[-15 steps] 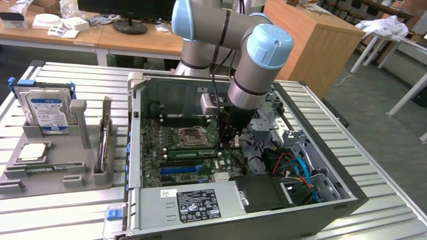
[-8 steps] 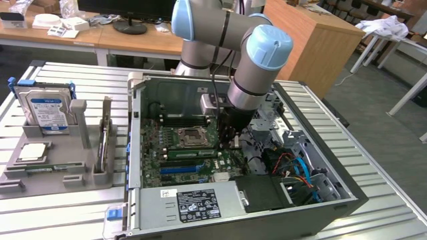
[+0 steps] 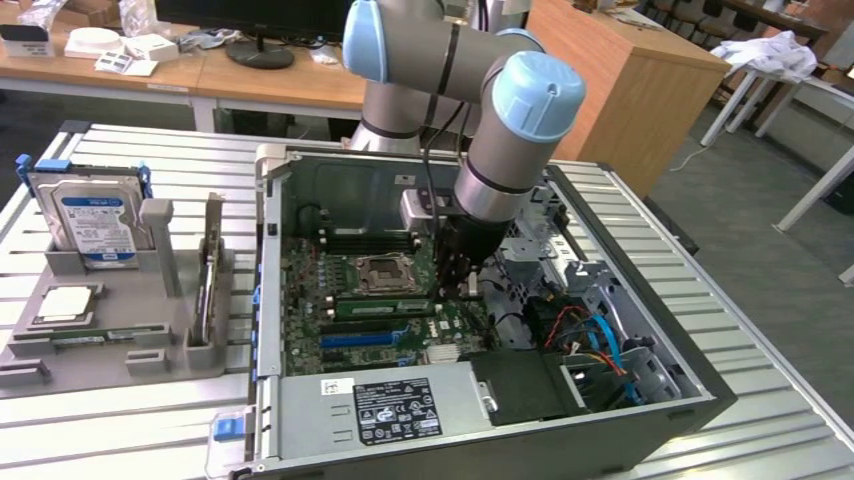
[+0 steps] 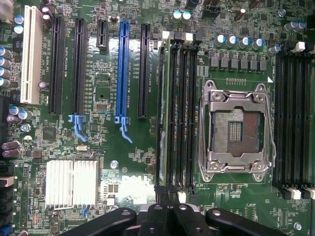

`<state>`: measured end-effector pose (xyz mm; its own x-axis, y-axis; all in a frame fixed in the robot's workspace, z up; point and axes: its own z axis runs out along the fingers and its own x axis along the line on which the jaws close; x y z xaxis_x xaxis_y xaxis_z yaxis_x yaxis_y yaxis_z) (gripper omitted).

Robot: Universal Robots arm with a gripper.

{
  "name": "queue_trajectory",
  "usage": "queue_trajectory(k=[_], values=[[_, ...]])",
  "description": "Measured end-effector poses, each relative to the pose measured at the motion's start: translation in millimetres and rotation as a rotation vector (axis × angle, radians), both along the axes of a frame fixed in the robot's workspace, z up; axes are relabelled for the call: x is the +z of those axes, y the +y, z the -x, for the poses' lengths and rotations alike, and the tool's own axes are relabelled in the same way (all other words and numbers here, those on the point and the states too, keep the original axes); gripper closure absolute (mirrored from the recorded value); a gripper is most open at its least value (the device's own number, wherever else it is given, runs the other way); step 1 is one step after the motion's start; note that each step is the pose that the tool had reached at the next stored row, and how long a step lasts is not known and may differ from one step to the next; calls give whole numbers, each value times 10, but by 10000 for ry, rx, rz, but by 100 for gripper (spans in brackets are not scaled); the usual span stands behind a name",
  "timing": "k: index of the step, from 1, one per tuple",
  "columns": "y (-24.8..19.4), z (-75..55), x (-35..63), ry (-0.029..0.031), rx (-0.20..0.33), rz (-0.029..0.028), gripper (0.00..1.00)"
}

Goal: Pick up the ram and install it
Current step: 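Press down the ram until it locks into place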

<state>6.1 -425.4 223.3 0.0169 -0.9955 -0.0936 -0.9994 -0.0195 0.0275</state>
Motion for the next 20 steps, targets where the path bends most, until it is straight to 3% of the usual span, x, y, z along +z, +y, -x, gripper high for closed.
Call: queue_trajectory(k=[14,20], values=[[0,0,-16,-3,0,2,89],[0,0,112,-4,0,1,89]])
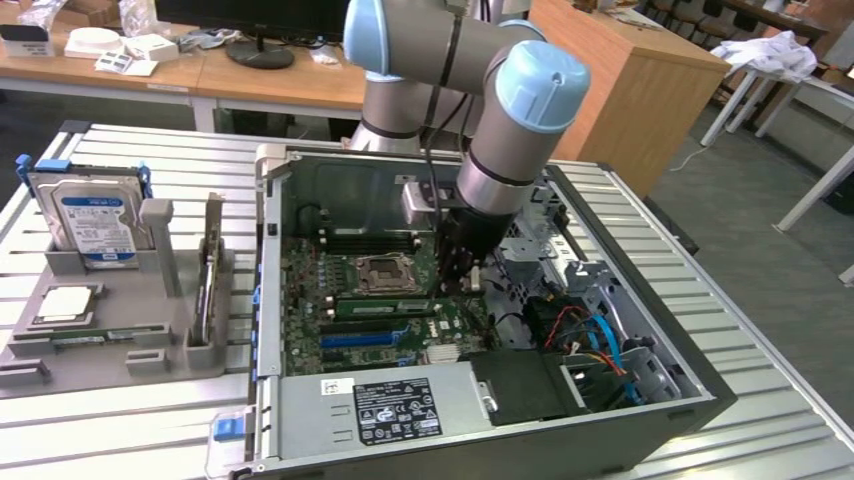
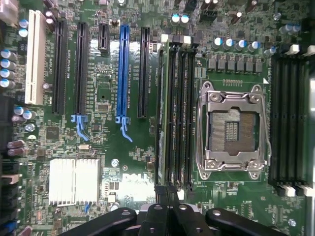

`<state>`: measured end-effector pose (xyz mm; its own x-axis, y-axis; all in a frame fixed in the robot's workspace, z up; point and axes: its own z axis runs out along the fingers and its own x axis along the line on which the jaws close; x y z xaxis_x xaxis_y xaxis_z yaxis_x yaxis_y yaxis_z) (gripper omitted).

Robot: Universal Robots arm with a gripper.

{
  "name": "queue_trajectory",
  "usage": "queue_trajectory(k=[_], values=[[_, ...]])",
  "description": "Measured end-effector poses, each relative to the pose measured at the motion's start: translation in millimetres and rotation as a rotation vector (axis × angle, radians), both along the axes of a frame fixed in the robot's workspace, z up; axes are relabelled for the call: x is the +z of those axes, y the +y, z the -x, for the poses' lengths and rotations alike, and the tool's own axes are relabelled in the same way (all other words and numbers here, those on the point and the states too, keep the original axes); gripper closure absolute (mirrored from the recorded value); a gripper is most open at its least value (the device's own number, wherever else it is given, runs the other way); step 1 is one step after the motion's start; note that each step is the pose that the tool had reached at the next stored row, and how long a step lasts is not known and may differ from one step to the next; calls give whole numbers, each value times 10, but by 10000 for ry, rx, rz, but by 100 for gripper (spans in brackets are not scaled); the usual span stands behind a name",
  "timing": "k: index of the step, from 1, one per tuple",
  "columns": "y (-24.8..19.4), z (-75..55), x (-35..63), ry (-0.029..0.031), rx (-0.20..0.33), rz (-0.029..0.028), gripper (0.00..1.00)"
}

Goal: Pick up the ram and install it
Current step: 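Press down the ram until it locks into place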

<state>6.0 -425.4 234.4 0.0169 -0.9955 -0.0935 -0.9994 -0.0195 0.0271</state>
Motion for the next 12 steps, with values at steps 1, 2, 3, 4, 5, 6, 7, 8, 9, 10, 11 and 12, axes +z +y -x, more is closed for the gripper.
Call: queue_trajectory(k=[1,2,3,4,5,6,7,8,9,10,11,12], values=[[0,0,26,1,1,1,89],[0,0,51,1,1,1,89],[0,0,78,0,0,0,89],[0,0,102,0,0,1,89],[0,0,124,0,1,0,89],[0,0,144,0,1,1,89],[0,0,162,0,0,1,89],[0,0,173,1,1,2,89],[0,0,173,0,0,-1,89],[0,0,173,0,1,-1,89],[0,0,173,0,1,-1,89],[0,0,173,0,1,-1,89]])
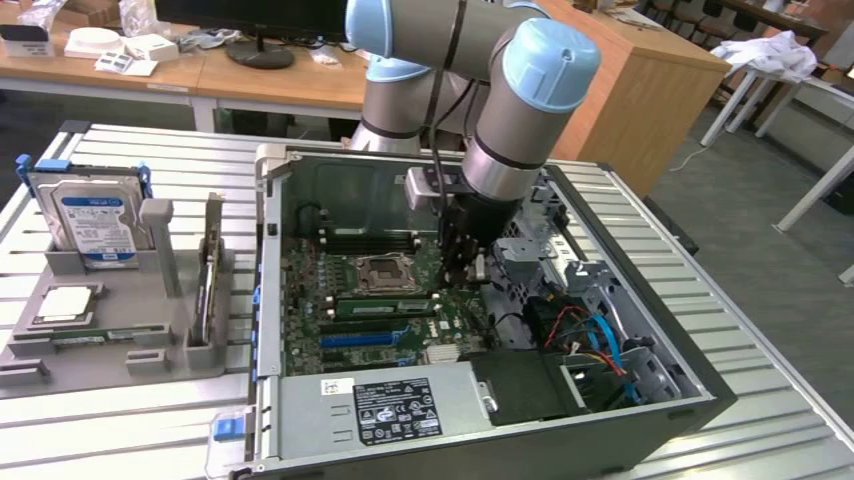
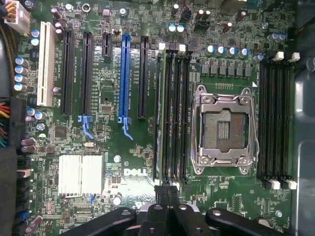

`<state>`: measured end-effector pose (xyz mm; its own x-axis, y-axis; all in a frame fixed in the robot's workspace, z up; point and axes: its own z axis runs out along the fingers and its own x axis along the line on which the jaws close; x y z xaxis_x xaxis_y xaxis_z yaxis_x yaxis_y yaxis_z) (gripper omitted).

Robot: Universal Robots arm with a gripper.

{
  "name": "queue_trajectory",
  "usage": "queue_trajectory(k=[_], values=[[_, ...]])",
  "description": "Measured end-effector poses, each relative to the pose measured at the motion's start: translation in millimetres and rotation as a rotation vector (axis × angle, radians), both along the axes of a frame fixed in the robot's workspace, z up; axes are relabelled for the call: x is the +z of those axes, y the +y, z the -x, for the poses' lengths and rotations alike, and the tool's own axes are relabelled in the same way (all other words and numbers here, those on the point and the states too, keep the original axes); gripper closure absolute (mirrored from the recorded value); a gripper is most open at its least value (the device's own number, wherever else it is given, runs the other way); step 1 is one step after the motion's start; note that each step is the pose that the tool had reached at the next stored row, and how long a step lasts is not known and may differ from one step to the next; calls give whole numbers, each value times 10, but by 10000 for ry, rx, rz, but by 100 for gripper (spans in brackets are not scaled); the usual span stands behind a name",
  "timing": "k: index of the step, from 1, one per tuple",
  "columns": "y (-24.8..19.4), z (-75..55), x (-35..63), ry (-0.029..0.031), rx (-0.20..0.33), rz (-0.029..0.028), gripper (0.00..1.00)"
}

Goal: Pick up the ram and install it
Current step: 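Press down the ram until it locks into place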

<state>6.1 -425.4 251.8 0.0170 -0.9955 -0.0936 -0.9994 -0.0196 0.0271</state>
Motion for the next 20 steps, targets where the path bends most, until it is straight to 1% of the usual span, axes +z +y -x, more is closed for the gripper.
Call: queue_trajectory(k=[1,4,11,20], values=[[0,6,1,1,1,1,89],[0,94,1,-45,1,4,89],[2,320,1,-190,0,2,89],[2,561,1,-350,-1,3,89]])
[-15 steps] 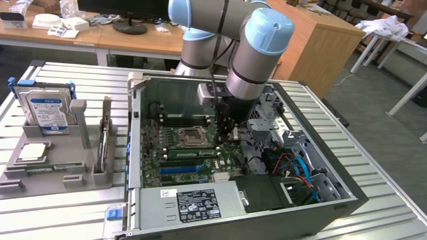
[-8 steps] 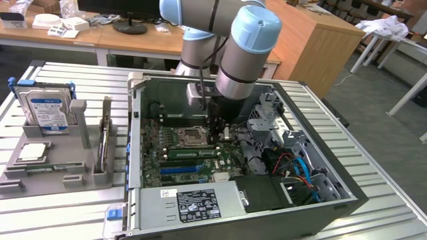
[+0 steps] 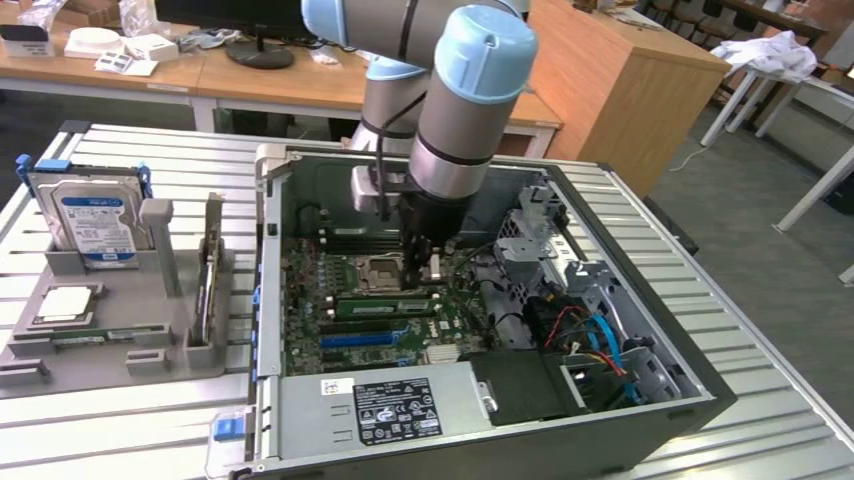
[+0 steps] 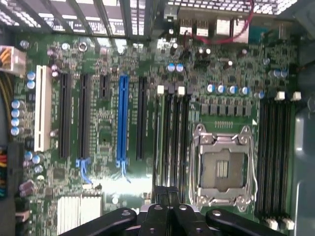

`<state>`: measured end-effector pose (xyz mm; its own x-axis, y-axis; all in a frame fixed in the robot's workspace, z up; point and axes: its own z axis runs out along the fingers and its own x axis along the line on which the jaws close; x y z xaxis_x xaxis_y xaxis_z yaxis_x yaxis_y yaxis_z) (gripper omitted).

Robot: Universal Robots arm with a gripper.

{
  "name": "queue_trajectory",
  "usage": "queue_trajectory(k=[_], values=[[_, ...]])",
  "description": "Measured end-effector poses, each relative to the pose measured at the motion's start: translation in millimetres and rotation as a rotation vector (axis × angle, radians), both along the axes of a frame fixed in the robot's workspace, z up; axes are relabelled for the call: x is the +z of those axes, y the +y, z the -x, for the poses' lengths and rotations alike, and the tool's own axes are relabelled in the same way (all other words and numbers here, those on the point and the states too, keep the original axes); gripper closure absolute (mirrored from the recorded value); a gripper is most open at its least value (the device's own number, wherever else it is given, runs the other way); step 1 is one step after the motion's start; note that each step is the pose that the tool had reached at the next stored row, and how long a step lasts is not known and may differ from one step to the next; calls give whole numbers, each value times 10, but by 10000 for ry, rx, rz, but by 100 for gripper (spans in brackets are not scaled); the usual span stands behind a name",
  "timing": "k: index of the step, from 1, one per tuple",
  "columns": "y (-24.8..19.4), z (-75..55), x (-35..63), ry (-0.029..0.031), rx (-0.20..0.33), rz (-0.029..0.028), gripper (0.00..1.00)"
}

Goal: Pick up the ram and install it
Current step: 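Press down the ram until it locks into place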

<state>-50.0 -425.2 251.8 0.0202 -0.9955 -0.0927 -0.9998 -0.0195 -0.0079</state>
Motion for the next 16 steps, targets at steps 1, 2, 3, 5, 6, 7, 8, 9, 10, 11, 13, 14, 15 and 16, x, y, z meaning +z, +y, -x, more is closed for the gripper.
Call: queue_trajectory(k=[1,2,3,5,6,7,8,9,10,11,13,14,15,16], values=[[0,19,0,-10,0,-1,89],[0,37,0,-18,1,-1,89],[0,55,-1,-26,1,-1,89],[0,98,-1,-42,0,-1,89],[0,122,-1,-52,0,-1,89],[0,145,-2,-62,1,-2,89],[0,168,-2,-70,1,-1,89],[0,190,-2,-80,1,-1,89],[0,212,-2,-87,1,0,89],[0,229,-2,-91,0,-1,89],[1,248,-3,-95,-1,-2,89],[1,253,-4,-94,0,-1,89],[1,258,-4,-94,0,-1,89],[1,265,-5,-93,0,-1,89]])
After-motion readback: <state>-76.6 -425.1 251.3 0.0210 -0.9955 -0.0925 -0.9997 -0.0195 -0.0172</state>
